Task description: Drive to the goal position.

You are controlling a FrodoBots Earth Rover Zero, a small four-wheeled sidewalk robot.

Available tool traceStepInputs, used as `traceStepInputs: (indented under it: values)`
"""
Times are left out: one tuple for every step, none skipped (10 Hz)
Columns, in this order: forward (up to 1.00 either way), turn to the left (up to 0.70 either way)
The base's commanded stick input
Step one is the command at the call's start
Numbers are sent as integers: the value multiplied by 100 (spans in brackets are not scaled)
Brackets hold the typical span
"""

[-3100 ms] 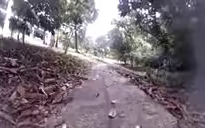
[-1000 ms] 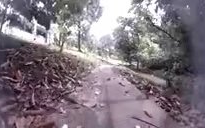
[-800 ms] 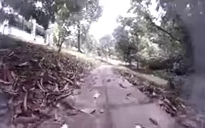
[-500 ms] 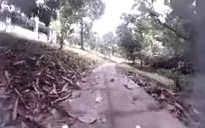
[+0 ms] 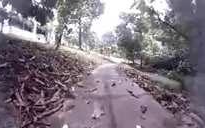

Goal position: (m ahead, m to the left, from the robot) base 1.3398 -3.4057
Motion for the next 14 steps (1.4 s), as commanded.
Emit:
traceStepInputs:
  values:
    - [70,0]
    - [70,0]
    - [70,0]
    - [70,0]
    - [70,0]
    - [70,0]
    - [70,0]
    - [70,0]
    - [70,0]
    - [70,0]
    - [70,0]
    - [70,2]
    - [70,19]
    - [70,30]
